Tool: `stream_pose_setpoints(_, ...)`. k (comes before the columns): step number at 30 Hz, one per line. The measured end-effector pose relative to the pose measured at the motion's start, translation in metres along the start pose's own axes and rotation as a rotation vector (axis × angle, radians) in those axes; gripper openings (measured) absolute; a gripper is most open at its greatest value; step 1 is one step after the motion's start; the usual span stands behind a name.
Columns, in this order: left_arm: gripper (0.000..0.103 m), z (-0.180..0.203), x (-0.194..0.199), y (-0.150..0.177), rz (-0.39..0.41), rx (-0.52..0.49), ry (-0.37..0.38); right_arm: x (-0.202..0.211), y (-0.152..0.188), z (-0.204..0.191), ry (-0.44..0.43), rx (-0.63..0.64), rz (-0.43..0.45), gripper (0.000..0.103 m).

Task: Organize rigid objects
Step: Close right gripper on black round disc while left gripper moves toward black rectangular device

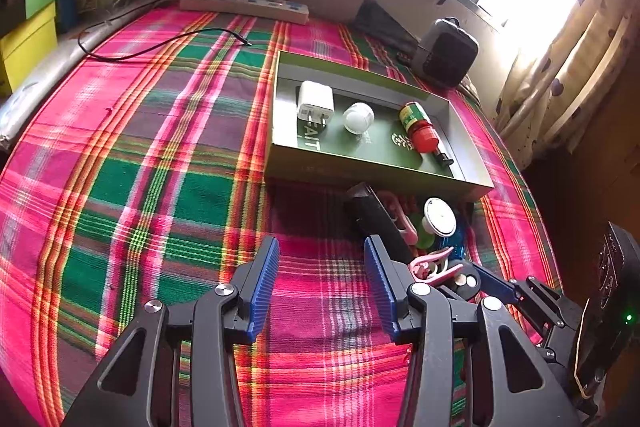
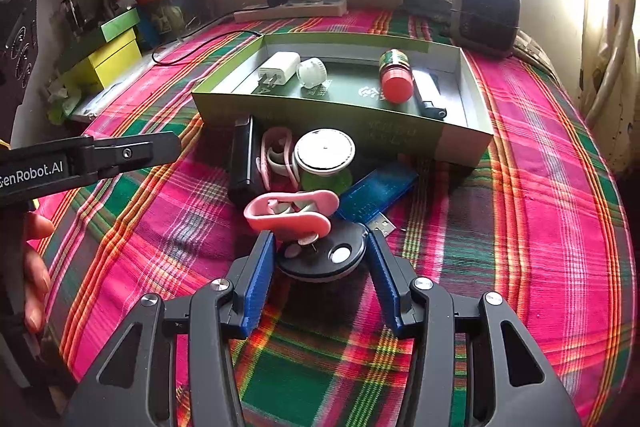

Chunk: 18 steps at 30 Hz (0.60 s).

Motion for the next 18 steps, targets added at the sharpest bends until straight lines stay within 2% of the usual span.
stream_pose_setpoints(5, 0.044, 0.005, -0.003, 0.001, -0.009, -0.007, 0.002, 0.004, 0.003, 0.005, 0.013, -0.004, 0.011, 0.043)
stream_pose_setpoints(6, 0.044, 0.007, -0.004, 0.001, -0.012, -0.007, 0.001, 0.006, 0.003, 0.006, 0.018, -0.004, 0.015, 0.032)
stream_pose_setpoints(18, 0.044, 0.026, -0.016, 0.004, -0.048, -0.026, 0.028, 0.016, 0.012, 0.024, 0.018, -0.024, 0.027, 0.031)
Point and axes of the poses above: each gripper's, at about its wrist camera, not at the fingertips, and x roughly against the way its jaws point, z to its right, y to its underside, the point moved 3 cm from there along -x, roughly the way its jaws point, and after that the axes turned 3 degrees about -y, right-handed, at the moved point
